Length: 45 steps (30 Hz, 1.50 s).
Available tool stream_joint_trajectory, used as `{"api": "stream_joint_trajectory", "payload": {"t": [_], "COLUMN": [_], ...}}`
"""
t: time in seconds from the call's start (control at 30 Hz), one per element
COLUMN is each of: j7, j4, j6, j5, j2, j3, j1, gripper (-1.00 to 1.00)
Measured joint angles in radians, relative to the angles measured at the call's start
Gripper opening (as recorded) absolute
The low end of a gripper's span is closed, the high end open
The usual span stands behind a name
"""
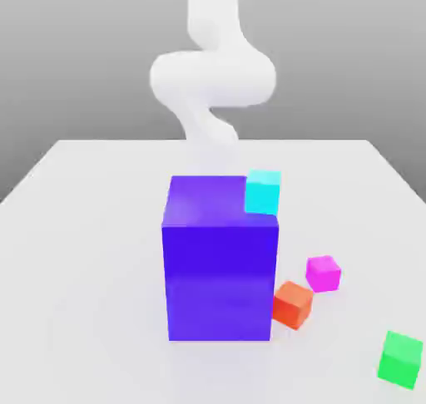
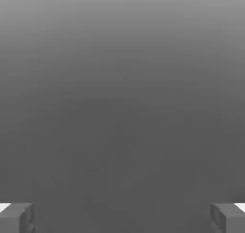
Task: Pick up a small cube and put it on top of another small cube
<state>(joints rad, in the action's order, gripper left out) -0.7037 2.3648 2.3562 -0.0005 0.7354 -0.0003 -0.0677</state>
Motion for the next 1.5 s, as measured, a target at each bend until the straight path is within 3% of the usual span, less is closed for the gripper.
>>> {"api": "stream_joint_trajectory", "payload": {"t": [0.7, 0.97, 1.0, 1.23, 1.5], "j7": [0.938, 0.934, 0.933, 0.931, 0.96], "j4": [0.599, 0.573, 0.567, 0.565, 0.613], "j6": [0.542, 0.775, 0.804, 0.808, 0.593], "j5": [0.02, -0.035, -0.035, -0.038, 0.003], "j2": [-0.644, -0.929, -0.964, -0.971, -0.708], "j3": [0.057, 0.007, 0.0, -0.003, 0.027], "j1": [-0.585, -0.643, -0.649, -0.652, -0.633], "gripper": [0.0, 0.0, -1.0, -1.0, -1.0]}}
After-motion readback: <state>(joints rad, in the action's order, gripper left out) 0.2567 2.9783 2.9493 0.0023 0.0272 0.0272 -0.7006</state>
